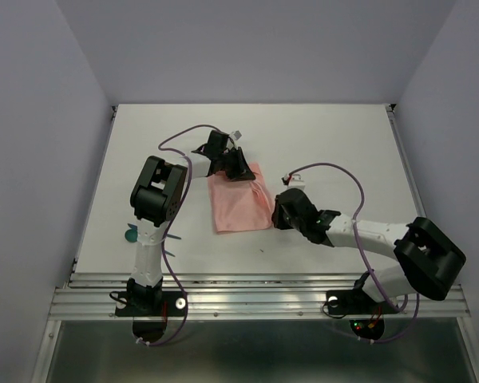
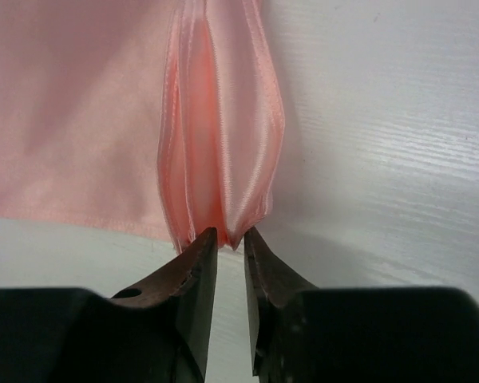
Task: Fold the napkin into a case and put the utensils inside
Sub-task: Fold the lower triangle-folded napkin at the center of the board.
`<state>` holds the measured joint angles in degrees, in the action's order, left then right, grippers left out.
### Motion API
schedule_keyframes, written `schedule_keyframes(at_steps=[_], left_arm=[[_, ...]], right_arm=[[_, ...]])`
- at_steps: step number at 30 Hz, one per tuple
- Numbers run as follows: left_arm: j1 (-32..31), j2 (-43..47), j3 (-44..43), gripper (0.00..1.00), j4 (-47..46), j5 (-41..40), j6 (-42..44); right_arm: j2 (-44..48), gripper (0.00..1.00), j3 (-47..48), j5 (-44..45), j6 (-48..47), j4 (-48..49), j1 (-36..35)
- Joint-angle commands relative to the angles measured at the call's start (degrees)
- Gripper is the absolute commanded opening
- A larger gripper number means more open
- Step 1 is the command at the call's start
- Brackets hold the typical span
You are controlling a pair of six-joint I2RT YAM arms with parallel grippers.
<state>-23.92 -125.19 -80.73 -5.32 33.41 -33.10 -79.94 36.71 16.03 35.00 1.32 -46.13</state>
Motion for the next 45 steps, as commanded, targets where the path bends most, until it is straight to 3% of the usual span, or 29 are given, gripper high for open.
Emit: schedule_keyframes(at_steps=[1, 2, 3, 6, 8, 13, 15, 21, 28, 32, 45], left_arm=[[0.3, -5.1, 1.8, 0.05, 8.9, -7.9, 4.4], [0.3, -5.1, 1.7, 0.05, 9.0, -7.8, 4.5], [0.3, -5.2, 1.7, 0.05, 9.1, -7.8, 4.7], [0.3, -5.1, 1.7, 0.05, 9.3, -7.8, 5.2], [0.3, -4.9, 1.8, 0.05, 9.2, -7.8, 5.2], [0.3, -4.9, 1.8, 0.05, 9.3, -7.7, 5.2], [0.3, -4.9, 1.7, 0.05, 9.5, -7.7, 5.3], [0.3, -4.8, 1.7, 0.05, 9.4, -7.4, 5.3], [0.3, -4.9, 2.1, 0.05, 9.1, -7.3, 5.2], [0.3, -5.0, 2.0, 0.05, 9.2, -7.2, 5.2], [0.3, -5.0, 1.9, 0.05, 9.2, -7.1, 5.2]], right_arm=[[1.3, 0.28, 2.7, 2.9, -10.0, 1.0, -2.2], [1.5, 0.30, 2.6, 1.8, -12.3, 1.7, -2.2], [2.0, 0.38, 2.8, 2.6, -14.9, 1.7, -2.2], [3.1, 0.47, 3.5, 2.9, -14.5, 1.6, 0.8], [3.0, 0.48, 4.5, -1.6, -12.3, 1.6, 4.1], [-1.2, 0.68, 9.1, -17.6, -8.5, 2.7, 10.7], [-4.9, 0.71, 11.5, -23.8, -7.2, 3.2, 14.7], [-14.3, 0.72, 13.9, -38.8, -4.4, 8.2, 23.2], [-22.1, 0.71, 17.9, -49.2, -5.4, 9.2, 23.7], [-23.7, 0.71, 16.1, -56.4, -1.0, 15.8, 24.8], [-22.7, 0.49, 14.4, -54.1, 1.5, 17.5, 24.8]])
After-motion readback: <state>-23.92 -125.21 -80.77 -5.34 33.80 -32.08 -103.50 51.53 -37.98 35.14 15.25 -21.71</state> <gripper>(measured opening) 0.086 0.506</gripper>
